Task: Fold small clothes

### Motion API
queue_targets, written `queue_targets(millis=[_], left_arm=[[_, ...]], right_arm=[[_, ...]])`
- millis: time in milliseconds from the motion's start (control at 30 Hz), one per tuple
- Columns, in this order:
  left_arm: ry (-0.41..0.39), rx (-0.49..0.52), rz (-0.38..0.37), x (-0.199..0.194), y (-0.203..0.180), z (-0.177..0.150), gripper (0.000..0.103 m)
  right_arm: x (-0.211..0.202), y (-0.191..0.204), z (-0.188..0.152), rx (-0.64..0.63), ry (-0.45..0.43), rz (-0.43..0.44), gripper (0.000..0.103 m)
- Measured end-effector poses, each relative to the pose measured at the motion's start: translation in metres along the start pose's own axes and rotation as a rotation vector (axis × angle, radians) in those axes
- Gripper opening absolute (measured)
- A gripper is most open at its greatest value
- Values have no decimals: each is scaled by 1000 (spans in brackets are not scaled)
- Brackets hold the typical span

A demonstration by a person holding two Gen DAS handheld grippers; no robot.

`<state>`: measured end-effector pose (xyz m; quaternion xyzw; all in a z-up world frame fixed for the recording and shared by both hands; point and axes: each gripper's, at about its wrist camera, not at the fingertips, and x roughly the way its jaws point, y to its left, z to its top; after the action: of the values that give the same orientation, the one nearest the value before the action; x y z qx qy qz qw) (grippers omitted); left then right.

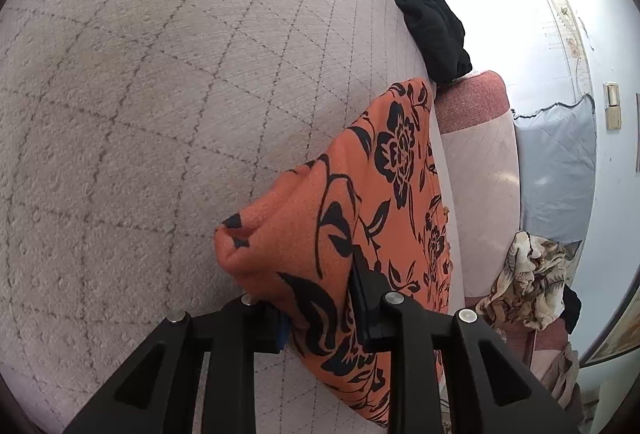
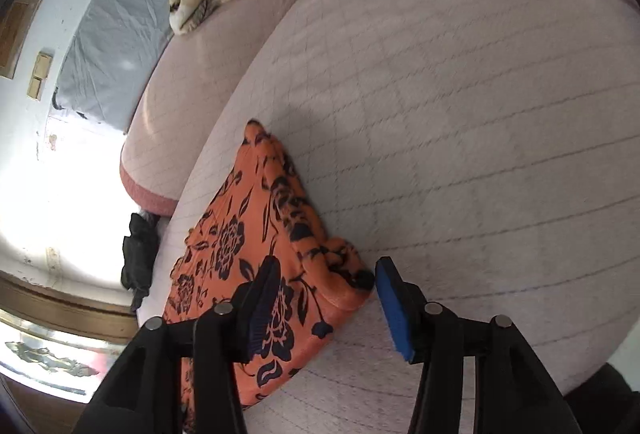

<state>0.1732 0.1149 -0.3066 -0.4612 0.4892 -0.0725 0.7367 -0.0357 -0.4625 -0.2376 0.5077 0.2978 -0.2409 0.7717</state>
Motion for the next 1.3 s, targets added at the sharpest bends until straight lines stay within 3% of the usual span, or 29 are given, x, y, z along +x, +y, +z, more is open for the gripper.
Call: queue_targets(millis=[67, 133, 167, 267, 367, 467, 533, 600, 700, 800, 967, 1133, 1233, 1300], left_arm=[[-19, 15, 13, 1, -6, -1, 25], [-40, 48, 31, 3, -12, -4, 24], [-50, 70, 43, 4, -17, -4, 24], [-62, 113, 58, 8, -25, -4, 22], [-53, 106, 53, 14, -23, -1, 22], [-53, 98, 36, 16, -23, 2, 22], [-64, 117, 42, 18, -25, 3, 22], [-86, 157, 63, 20, -33, 2, 21], [-127, 237, 81, 20, -48, -3, 18], [-181, 365, 65, 15, -72, -12, 17], [-251, 645, 86, 14, -118, -45, 16], [-272, 922, 121, 26, -157, -95, 16], [-268, 1095, 155, 42, -174, -136, 16], [-247, 1213, 183, 56, -181, -164, 16]], right_arm=[[-18, 15, -4, -90, -85, -17, 53], [-21, 44, -15, -232, -98, 6, 49], [-17, 64, -25, -317, -73, 23, 39], [6, 112, -59, -499, 39, 93, 31], [40, 149, -95, -600, 184, 130, 28], [66, 176, -124, -674, 261, 138, 28], [86, 184, -137, -705, 291, 98, 28], [125, 174, -146, -697, 431, 11, 30], [128, 176, -139, -753, 468, 67, 27], [120, 160, -114, -653, 536, 148, 29], [110, 122, -62, -460, 477, 199, 31], [115, 101, -25, -273, 507, 294, 33], [121, 97, -12, -224, 525, 337, 40], [125, 95, -4, -173, 544, 390, 57]])
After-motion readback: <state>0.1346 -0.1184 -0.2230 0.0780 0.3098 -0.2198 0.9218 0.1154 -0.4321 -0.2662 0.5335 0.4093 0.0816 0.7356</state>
